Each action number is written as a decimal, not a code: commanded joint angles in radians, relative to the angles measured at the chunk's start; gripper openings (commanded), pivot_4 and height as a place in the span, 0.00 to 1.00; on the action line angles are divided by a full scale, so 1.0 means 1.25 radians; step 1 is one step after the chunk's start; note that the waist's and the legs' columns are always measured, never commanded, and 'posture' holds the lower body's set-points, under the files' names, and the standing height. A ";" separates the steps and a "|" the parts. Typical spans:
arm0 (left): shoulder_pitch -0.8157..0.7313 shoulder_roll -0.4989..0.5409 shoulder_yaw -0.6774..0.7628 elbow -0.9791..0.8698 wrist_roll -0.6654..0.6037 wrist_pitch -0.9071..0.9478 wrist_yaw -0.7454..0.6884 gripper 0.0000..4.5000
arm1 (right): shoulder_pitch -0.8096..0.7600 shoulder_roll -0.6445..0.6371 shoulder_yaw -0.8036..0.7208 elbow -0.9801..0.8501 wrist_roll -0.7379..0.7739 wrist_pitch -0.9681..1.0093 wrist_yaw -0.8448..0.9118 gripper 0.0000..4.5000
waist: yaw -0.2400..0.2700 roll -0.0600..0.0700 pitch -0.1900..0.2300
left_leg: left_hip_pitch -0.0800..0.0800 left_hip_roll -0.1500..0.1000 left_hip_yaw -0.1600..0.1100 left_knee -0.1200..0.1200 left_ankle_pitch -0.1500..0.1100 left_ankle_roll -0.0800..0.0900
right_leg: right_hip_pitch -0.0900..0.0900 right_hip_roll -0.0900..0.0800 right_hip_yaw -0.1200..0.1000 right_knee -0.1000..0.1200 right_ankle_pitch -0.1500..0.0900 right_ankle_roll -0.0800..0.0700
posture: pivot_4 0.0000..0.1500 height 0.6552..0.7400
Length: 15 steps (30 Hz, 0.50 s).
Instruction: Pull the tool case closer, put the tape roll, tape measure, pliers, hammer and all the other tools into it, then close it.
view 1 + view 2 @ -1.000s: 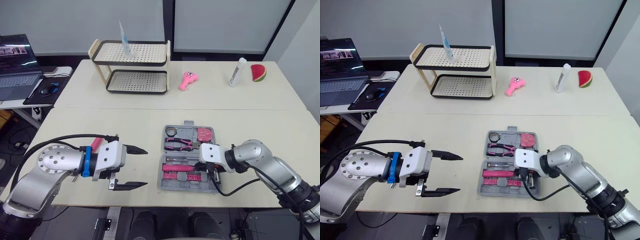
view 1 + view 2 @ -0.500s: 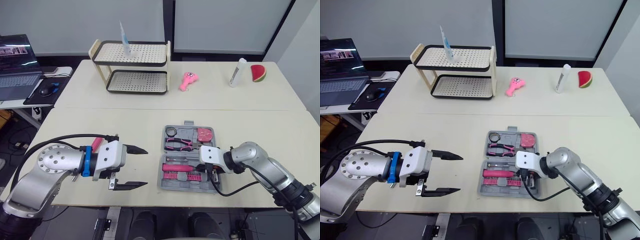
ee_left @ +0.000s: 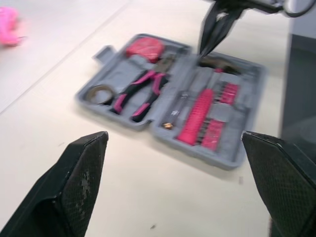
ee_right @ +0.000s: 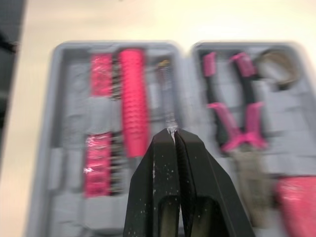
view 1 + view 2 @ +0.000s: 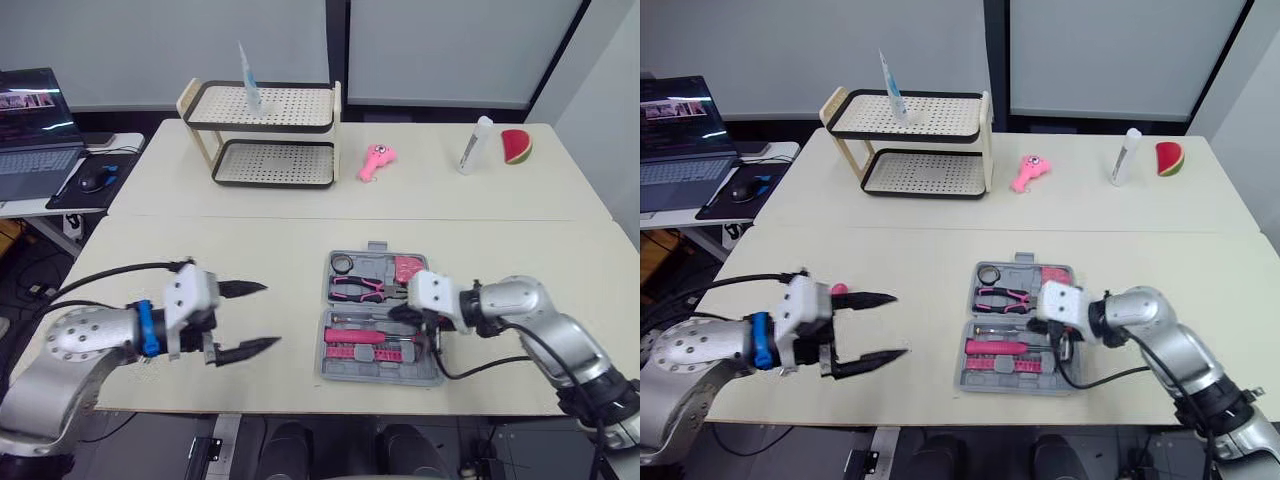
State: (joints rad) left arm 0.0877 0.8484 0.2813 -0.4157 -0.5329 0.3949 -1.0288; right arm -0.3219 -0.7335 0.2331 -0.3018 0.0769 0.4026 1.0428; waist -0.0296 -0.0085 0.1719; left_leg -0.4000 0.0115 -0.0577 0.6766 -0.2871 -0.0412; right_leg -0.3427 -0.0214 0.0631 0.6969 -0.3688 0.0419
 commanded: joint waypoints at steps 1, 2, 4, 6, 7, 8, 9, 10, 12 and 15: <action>0.044 -0.029 0.134 0.060 -0.004 -0.004 0.068 1.00 | 0.060 -0.033 -0.139 -0.031 0.059 -0.078 -0.007 0.01 | 0.000 0.000 0.000 | 0.000 0.000 0.000 0.000 0.000 0.000 | 0.000 0.000 0.000 0.000 0.000 0.000 | 1.00 1.00; 0.052 -0.035 0.151 0.071 -0.003 -0.007 0.075 1.00 | 0.072 -0.039 -0.157 -0.031 0.065 -0.094 -0.006 0.01 | 0.000 0.000 0.000 | 0.000 0.000 0.000 0.000 0.000 0.000 | 0.000 0.000 0.000 0.000 0.000 0.000 | 1.00 1.00; 0.071 -0.046 0.204 0.120 0.000 -0.007 0.099 1.00 | 0.107 -0.065 -0.213 -0.016 0.072 -0.125 -0.006 0.01 | 0.000 0.000 0.000 | 0.000 0.000 0.000 0.000 0.000 0.000 | 0.000 0.000 0.000 0.000 0.000 0.000 | 1.00 1.00; 0.089 -0.060 0.263 0.183 0.003 -0.010 0.127 1.00 | 0.151 -0.089 -0.283 0.007 0.088 -0.128 -0.007 0.01 | 0.000 0.000 0.000 | 0.000 0.000 0.000 0.000 0.000 0.000 | 0.000 0.000 0.000 0.000 0.000 0.000 | 1.00 1.00; 0.095 -0.063 0.278 0.200 0.002 -0.011 0.132 1.00 | 0.165 -0.096 -0.302 0.013 0.092 -0.131 -0.008 0.01 | 0.000 0.000 0.000 | 0.000 0.000 0.000 0.000 0.000 0.000 | 0.001 0.000 0.000 0.000 0.000 0.000 | 1.00 1.00; 0.105 -0.069 0.299 0.230 0.006 -0.017 0.140 1.00 | 0.188 -0.102 -0.332 0.026 0.099 -0.140 -0.008 0.01 | 0.000 -0.001 0.000 | 0.000 0.000 0.000 0.000 0.000 0.000 | 0.001 -0.001 0.000 0.000 0.000 0.000 | 1.00 1.00; 0.124 -0.073 0.322 0.280 0.016 -0.033 0.143 1.00 | 0.232 -0.100 -0.380 0.042 0.110 -0.141 -0.014 0.01 | 0.000 -0.001 0.000 | 0.000 0.000 0.000 0.000 0.000 0.000 | 0.001 -0.001 0.000 0.000 0.000 0.000 | 1.00 1.00; 0.139 -0.078 0.342 0.324 0.024 -0.045 0.149 1.00 | 0.275 -0.099 -0.417 0.056 0.113 -0.155 -0.016 0.01 | 0.000 -0.001 0.000 | 0.000 0.000 0.000 0.000 0.000 0.000 | 0.001 -0.001 0.000 -0.001 0.000 0.000 | 1.00 1.00; 0.161 -0.084 0.361 0.384 0.031 -0.064 0.149 1.00 | 0.337 -0.087 -0.465 0.068 0.124 -0.169 -0.025 0.01 | 0.001 -0.001 -0.001 | 0.000 0.000 0.000 -0.001 0.000 0.000 | 0.001 -0.001 0.001 -0.001 0.000 0.000 | 1.00 1.00; 0.181 -0.088 0.368 0.447 0.032 -0.083 0.139 1.00 | 0.410 -0.069 -0.506 0.086 0.128 -0.201 -0.037 0.06 | -0.001 -0.002 -0.001 | 0.001 0.000 0.001 -0.001 0.000 0.000 | 0.001 -0.001 0.001 -0.001 0.000 0.000 | 1.00 1.00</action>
State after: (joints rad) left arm 0.3099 0.7345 0.7060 0.1276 -0.4903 0.3216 -0.8446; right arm 0.1797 -0.8261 -0.3503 -0.1820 0.2146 0.1883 1.0099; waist -0.0303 -0.0107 0.1710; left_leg -0.3984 0.0115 -0.0569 0.6756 -0.2872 -0.0412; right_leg -0.3405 -0.0225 0.0654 0.6961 -0.3688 0.0419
